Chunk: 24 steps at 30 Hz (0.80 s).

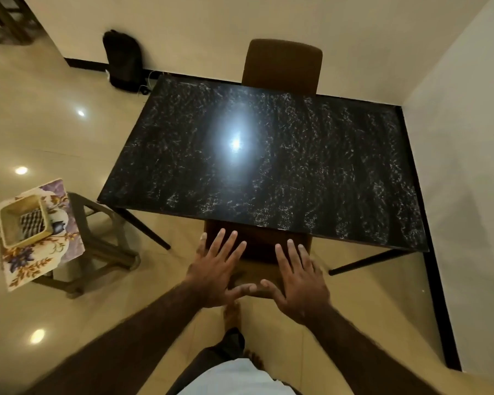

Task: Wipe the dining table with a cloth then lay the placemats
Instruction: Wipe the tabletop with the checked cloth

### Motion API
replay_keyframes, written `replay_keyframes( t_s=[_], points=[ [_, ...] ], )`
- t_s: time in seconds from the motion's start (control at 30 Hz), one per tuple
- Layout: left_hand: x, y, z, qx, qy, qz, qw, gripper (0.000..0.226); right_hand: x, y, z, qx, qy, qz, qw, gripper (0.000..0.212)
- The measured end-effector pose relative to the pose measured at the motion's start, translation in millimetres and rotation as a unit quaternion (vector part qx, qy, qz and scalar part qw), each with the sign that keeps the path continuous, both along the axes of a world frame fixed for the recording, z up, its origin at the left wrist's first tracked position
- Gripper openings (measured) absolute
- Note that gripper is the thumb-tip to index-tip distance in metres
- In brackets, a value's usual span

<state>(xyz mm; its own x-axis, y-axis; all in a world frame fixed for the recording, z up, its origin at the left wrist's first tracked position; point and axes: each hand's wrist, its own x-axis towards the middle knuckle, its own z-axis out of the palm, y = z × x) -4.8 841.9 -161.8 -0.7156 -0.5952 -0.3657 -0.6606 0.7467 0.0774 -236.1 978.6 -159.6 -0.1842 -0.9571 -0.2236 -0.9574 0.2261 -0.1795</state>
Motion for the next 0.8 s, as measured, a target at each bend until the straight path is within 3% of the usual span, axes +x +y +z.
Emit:
replay_keyframes(
  t_s=[0.2,0.43,0.8],
  points=[
    [6,51,25,-0.107,0.101,0.017,0.989,0.111,22,24,23,-0.125,0.069,-0.03,0.989,0.101],
    [47,124,33,-0.136,0.127,0.099,0.978,0.099,59,72,28,-0.148,0.055,-0.025,0.987,0.107],
    [180,202,48,-0.156,0.127,0.29,0.936,0.091,177,91,37,-0.222,0.003,0.135,0.966,0.101]
  ],
)
